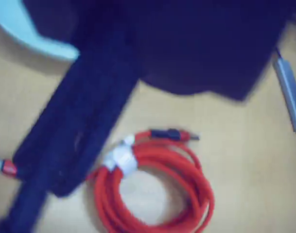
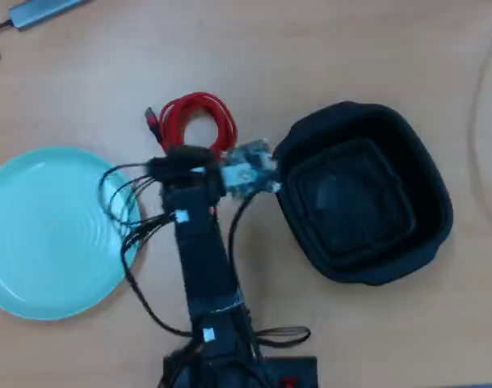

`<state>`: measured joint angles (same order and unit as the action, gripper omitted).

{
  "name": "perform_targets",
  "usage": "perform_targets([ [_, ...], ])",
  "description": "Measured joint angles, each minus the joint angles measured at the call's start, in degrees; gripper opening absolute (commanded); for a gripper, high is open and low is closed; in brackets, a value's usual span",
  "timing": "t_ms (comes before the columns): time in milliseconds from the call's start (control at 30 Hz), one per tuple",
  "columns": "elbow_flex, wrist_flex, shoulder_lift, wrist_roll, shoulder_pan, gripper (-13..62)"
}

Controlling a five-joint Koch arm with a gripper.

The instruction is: Put a black charging cable in a black bowl and put a red charging cable in a green bowl

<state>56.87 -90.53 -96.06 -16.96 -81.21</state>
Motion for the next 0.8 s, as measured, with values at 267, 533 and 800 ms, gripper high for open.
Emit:
perform_targets([
  [267, 0.0, -0.1, -6.5, 16.3, -9.3, -6.7],
  [533, 0.0, -0.1, -13.4, 23.7, -17.2, -6.8],
  [800, -0.1, -0.2, -18.6, 23.8, -21.2, -6.8],
])
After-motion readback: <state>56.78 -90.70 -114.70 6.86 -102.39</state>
